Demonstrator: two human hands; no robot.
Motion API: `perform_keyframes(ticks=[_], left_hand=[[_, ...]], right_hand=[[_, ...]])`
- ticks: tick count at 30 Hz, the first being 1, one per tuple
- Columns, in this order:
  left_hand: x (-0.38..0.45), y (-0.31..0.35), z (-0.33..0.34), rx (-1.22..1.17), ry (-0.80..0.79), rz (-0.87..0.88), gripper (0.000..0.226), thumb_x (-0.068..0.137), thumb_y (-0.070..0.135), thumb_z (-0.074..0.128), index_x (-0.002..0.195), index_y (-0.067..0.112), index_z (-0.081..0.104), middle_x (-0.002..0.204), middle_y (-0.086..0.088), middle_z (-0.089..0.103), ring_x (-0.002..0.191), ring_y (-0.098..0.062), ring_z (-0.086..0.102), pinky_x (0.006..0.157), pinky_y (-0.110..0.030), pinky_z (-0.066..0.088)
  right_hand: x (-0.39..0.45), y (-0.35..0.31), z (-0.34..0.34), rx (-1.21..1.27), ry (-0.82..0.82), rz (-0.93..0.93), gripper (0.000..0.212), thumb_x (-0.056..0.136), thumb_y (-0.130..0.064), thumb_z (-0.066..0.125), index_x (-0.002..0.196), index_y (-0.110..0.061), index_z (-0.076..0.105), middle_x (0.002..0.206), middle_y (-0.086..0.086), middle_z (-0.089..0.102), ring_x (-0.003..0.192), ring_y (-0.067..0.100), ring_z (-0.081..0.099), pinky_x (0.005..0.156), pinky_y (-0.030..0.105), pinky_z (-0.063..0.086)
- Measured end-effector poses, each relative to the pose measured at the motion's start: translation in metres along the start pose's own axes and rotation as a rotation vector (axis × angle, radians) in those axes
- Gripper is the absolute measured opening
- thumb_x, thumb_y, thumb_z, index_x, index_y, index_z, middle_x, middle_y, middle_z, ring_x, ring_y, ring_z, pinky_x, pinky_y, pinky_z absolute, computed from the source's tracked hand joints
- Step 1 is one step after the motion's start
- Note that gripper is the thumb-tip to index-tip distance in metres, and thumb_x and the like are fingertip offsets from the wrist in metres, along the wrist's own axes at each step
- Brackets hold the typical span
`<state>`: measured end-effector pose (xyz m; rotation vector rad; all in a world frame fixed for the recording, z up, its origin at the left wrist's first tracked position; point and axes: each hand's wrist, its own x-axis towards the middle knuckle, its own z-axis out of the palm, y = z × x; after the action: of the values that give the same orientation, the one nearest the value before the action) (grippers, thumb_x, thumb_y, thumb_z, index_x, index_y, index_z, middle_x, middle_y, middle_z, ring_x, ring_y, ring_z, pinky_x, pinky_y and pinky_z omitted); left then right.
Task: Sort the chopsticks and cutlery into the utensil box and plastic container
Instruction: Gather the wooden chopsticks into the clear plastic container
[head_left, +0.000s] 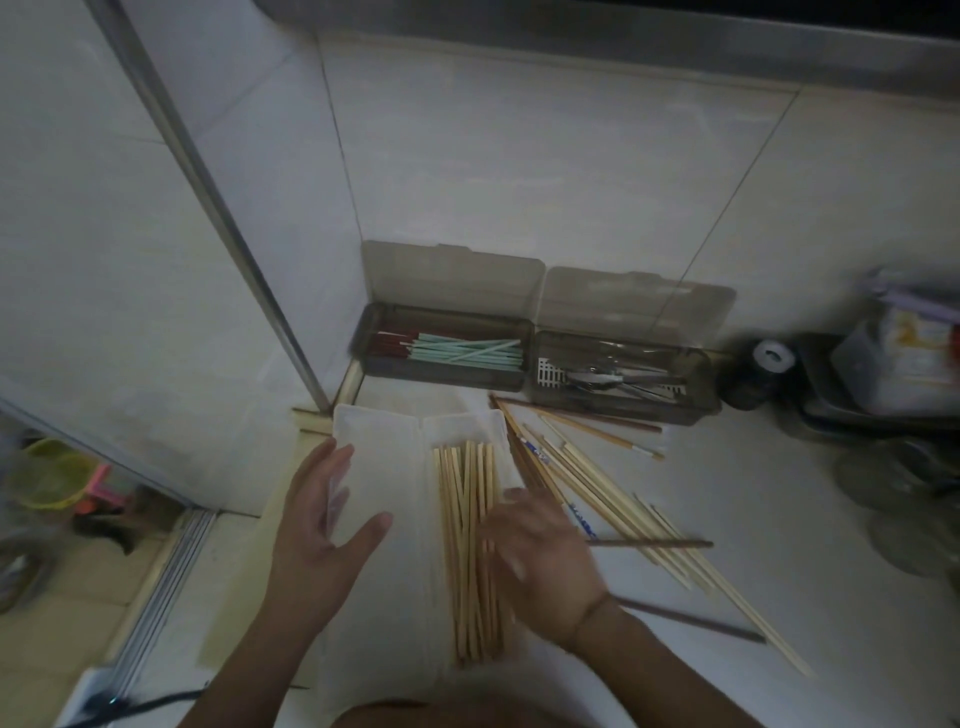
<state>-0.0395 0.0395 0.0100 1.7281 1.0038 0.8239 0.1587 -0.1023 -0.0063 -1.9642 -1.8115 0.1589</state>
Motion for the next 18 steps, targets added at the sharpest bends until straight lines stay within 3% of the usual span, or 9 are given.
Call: perform_keyframes(ticks=[2, 4, 5, 7, 8, 10, 13, 15, 18], left_hand=[[0.0, 0.001, 0.001, -0.111, 0.013, -0.027, 0.07, 0.075, 0.006, 0.076, 0.122, 0.052, 0.052, 0.147, 0.014, 0.04, 0.13, -0.004, 0.047, 0.101, -0.024, 0.042], [0.0, 0.002, 0.002, -0.211, 0.042, -0.075, 0.067, 0.077, 0.003, 0.073, 0.119, 0.051, 0.055, 0.145, 0.008, 0.046, 0.127, -0.005, 0.051, 0.094, -0.015, 0.046], [0.0, 0.002, 0.003, -0.239, 0.052, -0.097, 0.065, 0.078, 0.001, 0.072, 0.121, 0.046, 0.056, 0.144, 0.003, 0.048, 0.126, -0.005, 0.052, 0.092, -0.013, 0.046], [0.0, 0.002, 0.004, -0.255, 0.053, -0.113, 0.062, 0.079, -0.001, 0.071, 0.124, 0.039, 0.055, 0.143, 0.0, 0.05, 0.125, -0.005, 0.053, 0.094, -0.017, 0.046], [0.0, 0.001, 0.004, -0.244, 0.051, -0.105, 0.061, 0.078, 0.0, 0.071, 0.124, 0.037, 0.055, 0.144, 0.002, 0.049, 0.125, -0.006, 0.053, 0.097, -0.023, 0.046], [0.0, -0.001, 0.003, -0.175, 0.036, -0.062, 0.06, 0.076, 0.006, 0.073, 0.125, 0.035, 0.054, 0.146, 0.01, 0.044, 0.126, -0.01, 0.052, 0.102, -0.034, 0.044], [0.002, -0.004, 0.002, -0.012, 0.002, -0.009, 0.062, 0.07, 0.022, 0.074, 0.128, 0.029, 0.053, 0.147, 0.012, 0.036, 0.122, -0.014, 0.055, 0.101, -0.03, 0.047], [0.003, -0.004, 0.002, 0.085, -0.006, 0.009, 0.063, 0.07, 0.021, 0.077, 0.128, 0.026, 0.053, 0.148, 0.01, 0.034, 0.117, -0.017, 0.057, 0.097, -0.027, 0.05], [0.004, -0.004, 0.001, 0.15, -0.009, 0.017, 0.064, 0.071, 0.012, 0.08, 0.126, 0.029, 0.053, 0.147, 0.01, 0.032, 0.115, -0.018, 0.057, 0.096, -0.036, 0.046]], right_hand=[[-0.021, 0.03, -0.018, 0.051, 0.296, 0.218, 0.017, 0.081, -0.015, 0.061, 0.096, -0.02, 0.066, 0.098, -0.001, 0.065, 0.098, 0.019, 0.057, 0.091, 0.035, 0.046], [-0.061, 0.075, -0.024, -0.041, 0.436, 0.591, 0.019, 0.08, -0.02, 0.061, 0.097, -0.015, 0.068, 0.097, 0.005, 0.066, 0.095, 0.026, 0.056, 0.085, 0.035, 0.045], [-0.084, 0.096, -0.025, -0.103, 0.407, 0.787, 0.025, 0.078, -0.025, 0.062, 0.099, -0.013, 0.069, 0.099, 0.009, 0.067, 0.095, 0.032, 0.056, 0.084, 0.038, 0.045], [-0.128, 0.128, -0.021, -0.192, 0.175, 1.05, 0.043, 0.077, -0.042, 0.056, 0.106, -0.014, 0.069, 0.109, 0.012, 0.065, 0.098, 0.038, 0.055, 0.084, 0.042, 0.045], [-0.143, 0.136, -0.02, -0.214, 0.072, 1.114, 0.044, 0.077, -0.045, 0.059, 0.108, -0.016, 0.07, 0.113, 0.012, 0.064, 0.101, 0.039, 0.054, 0.084, 0.042, 0.044], [-0.156, 0.136, -0.021, -0.253, 0.036, 1.165, 0.033, 0.075, -0.031, 0.073, 0.106, -0.018, 0.072, 0.115, 0.011, 0.062, 0.103, 0.04, 0.051, 0.084, 0.043, 0.044], [-0.152, 0.128, -0.024, -0.272, 0.09, 1.153, 0.024, 0.073, -0.018, 0.077, 0.096, -0.018, 0.074, 0.107, 0.011, 0.066, 0.1, 0.039, 0.051, 0.079, 0.043, 0.043], [-0.148, 0.129, -0.025, -0.289, 0.076, 1.167, 0.02, 0.076, -0.019, 0.074, 0.097, -0.019, 0.073, 0.105, 0.011, 0.065, 0.101, 0.038, 0.05, 0.079, 0.041, 0.041], [-0.141, 0.132, -0.031, -0.278, -0.052, 1.26, 0.019, 0.088, -0.031, 0.058, 0.106, -0.029, 0.067, 0.113, 0.004, 0.062, 0.107, 0.032, 0.046, 0.08, 0.034, 0.037]])
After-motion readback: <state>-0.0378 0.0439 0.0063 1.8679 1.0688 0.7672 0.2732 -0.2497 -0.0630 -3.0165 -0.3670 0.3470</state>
